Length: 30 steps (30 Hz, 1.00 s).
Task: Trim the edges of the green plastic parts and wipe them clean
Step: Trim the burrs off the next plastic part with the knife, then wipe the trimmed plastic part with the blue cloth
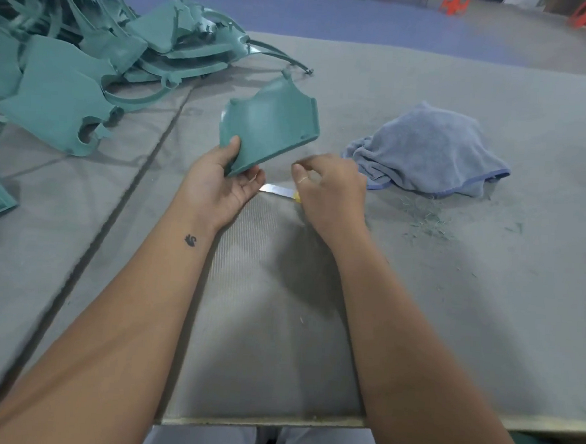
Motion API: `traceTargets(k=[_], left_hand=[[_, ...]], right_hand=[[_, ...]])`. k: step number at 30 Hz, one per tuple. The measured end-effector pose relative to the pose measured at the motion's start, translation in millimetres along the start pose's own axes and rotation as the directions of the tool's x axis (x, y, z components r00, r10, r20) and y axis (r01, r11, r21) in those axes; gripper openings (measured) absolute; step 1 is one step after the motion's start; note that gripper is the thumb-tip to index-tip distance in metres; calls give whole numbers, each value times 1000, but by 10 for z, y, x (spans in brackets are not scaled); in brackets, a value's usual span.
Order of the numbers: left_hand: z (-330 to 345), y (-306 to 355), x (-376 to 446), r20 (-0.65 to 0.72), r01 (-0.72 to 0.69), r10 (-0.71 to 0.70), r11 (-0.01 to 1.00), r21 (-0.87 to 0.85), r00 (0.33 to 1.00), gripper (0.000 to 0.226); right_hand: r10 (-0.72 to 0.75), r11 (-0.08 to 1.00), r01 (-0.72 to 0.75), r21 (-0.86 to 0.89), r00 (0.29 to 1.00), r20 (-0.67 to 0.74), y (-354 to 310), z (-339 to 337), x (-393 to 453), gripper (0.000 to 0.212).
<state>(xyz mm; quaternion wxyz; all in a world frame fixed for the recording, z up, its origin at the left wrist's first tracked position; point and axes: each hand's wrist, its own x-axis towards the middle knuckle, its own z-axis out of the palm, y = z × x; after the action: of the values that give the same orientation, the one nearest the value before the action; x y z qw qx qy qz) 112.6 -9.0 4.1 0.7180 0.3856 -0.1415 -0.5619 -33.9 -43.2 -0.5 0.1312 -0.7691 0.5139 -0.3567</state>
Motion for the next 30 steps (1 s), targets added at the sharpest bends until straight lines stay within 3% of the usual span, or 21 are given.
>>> traceTargets(k=[3, 7, 10, 13, 19, 22, 24, 26, 30], left_hand=[[12, -10, 18, -17, -124, 127, 986, 114, 992, 13], [33, -29, 13, -19, -175, 183, 963, 207, 983, 15], [42, -44, -1, -8, -185, 193, 951, 249, 981, 17], [35, -42, 2, 0, -184, 190, 950, 251, 982, 17], [16, -35, -3, -4, -171, 177, 959, 226, 984, 18], [17, -40, -1, -4, -172, 178, 958, 231, 984, 19], [19, -43, 1, 0, -173, 179, 955, 241, 984, 19], [20, -40, 0, 0, -172, 177, 956, 238, 984, 19], [22, -37, 0, 14, -174, 176, 954, 245, 984, 19]], right_hand=[[-12, 992, -14, -129, 980, -198, 94, -164, 56, 21], [138, 932, -256, -255, 905, -403, 329, -392, 102, 45], [336, 874, -418, -250, 889, -313, 475, -494, 110, 74], [458, 830, -493, -260, 869, -186, 589, -482, 92, 75], [296, 867, -410, -282, 881, -370, 613, -446, 97, 56], [3, 948, -88, -307, 964, -267, 510, -399, 125, 40], [-130, 940, 71, -334, 979, -156, 427, -316, 124, 32], [-101, 931, 55, -361, 989, -111, 402, -225, 113, 30], [157, 863, -174, -474, 985, -76, 473, -180, 109, 35]])
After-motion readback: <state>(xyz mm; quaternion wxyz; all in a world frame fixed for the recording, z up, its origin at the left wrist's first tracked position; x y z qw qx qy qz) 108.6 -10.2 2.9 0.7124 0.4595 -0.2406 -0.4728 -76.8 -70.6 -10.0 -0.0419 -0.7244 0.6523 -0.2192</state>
